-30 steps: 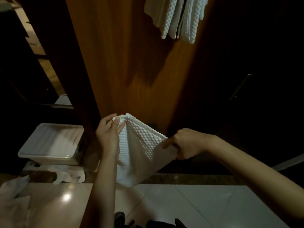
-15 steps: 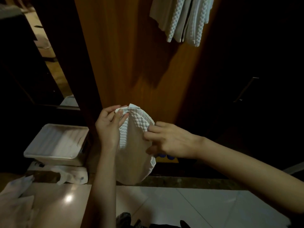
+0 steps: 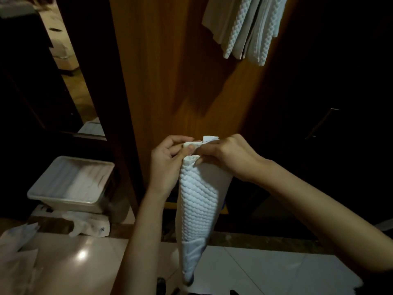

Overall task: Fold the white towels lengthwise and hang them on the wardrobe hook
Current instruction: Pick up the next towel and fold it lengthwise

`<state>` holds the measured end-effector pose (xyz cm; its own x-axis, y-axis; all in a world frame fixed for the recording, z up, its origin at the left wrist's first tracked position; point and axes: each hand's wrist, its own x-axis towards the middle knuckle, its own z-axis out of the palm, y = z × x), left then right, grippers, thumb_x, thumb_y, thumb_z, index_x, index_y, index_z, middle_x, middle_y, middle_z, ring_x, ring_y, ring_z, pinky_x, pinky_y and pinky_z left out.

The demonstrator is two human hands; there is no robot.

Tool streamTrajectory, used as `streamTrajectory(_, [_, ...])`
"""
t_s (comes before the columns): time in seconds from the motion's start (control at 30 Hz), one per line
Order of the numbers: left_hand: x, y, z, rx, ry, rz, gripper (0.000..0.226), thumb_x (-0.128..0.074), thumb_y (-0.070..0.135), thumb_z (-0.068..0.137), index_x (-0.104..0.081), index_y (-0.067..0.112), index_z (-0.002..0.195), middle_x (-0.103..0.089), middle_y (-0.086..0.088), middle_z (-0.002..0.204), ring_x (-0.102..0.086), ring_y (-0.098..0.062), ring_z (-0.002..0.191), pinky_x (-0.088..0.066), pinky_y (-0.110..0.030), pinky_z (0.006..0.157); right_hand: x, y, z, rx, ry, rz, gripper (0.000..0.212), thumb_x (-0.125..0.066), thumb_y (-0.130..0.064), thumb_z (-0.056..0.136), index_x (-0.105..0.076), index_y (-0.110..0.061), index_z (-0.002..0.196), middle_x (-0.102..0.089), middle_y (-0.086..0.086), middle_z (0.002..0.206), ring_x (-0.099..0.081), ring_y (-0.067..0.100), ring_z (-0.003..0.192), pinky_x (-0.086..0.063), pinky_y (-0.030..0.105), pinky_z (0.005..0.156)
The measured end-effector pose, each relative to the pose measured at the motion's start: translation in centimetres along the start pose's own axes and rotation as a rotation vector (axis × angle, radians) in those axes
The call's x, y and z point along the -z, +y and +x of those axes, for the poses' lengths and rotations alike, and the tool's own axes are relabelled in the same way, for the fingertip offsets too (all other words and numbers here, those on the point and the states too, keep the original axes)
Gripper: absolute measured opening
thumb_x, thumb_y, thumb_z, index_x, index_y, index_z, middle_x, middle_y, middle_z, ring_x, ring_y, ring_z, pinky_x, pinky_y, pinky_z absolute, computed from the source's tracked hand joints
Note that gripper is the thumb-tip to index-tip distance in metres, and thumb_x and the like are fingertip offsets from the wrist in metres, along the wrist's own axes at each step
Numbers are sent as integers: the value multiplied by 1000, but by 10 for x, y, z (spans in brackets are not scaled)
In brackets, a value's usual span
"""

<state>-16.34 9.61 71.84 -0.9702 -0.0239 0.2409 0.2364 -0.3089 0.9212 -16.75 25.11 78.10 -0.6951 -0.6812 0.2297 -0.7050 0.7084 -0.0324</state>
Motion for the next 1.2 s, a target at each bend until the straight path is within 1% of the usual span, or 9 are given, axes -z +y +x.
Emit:
streamTrajectory(0.07, [-2,0,0,-2,-19,-7,14,-62,2,84,-63,16,87,-75,5,79,-70,-8,73,-53,-17,60,1,-2,-4,-33,54,55,23,-59,-33,88,-72,-22,103,-75,0,87,-68,20,73,-49,35,55])
streamTrajectory(0.27, [-3,1,-4,-14,-51,30,16,-62,1,85,-63,17,87,-74,7,74,-69,-5,69,-52,-15,58,0,-3,-11,-107,80,74,25,-56,-35,91,-71,-17,101,-73,5,87,-67,23,76,-49,35,60])
streamTrajectory(0.5, [4,1,-7,-6,-144,55,31,-59,8,87,-57,26,111,-75,1,86,-71,-14,81,-54,-20,68,-4,-4,-15,-124,112,151,26,-57,-33,91,-69,-10,92,-72,6,84,-68,24,78,-52,37,66])
streamTrajectory(0.67, [5,5,-9,-13,-184,64,30,-57,13,88,-55,29,114,-75,4,90,-71,-13,85,-54,-19,68,-7,-3,-17,-150,156,188,29,-58,-37,89,-69,-11,91,-71,4,77,-66,17,65,-47,26,58])
streamTrajectory(0.77, [5,12,-11,-10,-199,49,29,-55,26,87,-56,29,116,-74,6,95,-70,-11,89,-53,-17,70,-8,-1,-17,-162,176,235,30,-56,-39,90,-67,-10,88,-69,2,73,-64,15,61,-50,30,57])
streamTrajectory(0.93, [9,16,-11,29,-319,77,78,-78,10,61,-45,33,128,-73,1,103,-70,-17,94,-55,-24,73,-5,1,-17,-140,207,254,33,-50,-38,92,-66,-10,88,-69,2,74,-65,16,61,-50,37,55])
streamTrajectory(1.03, [8,15,-10,-7,-256,161,80,-81,6,61,-47,40,126,-74,2,96,-71,-16,88,-56,-25,72,-3,0,-17,-127,208,286,27,-55,-33,91,-67,-10,88,-69,2,73,-64,14,60,-51,36,54])
streamTrajectory(1.13, [7,14,-11,-54,-198,201,76,-82,10,61,-50,45,120,-74,7,92,-71,-11,87,-55,-19,71,-1,-3,-20,-139,330,381,27,-67,-34,82,-67,-7,82,-70,0,77,-65,11,65,-53,30,58])
streamTrajectory(1.2, [7,13,-13,-80,-168,201,72,-82,18,59,-52,49,117,-74,11,91,-71,-9,88,-56,-20,73,-1,0,-24,-118,473,314,30,-72,-37,78,-64,-9,83,-65,-4,80,-62,8,70,-51,24,62])
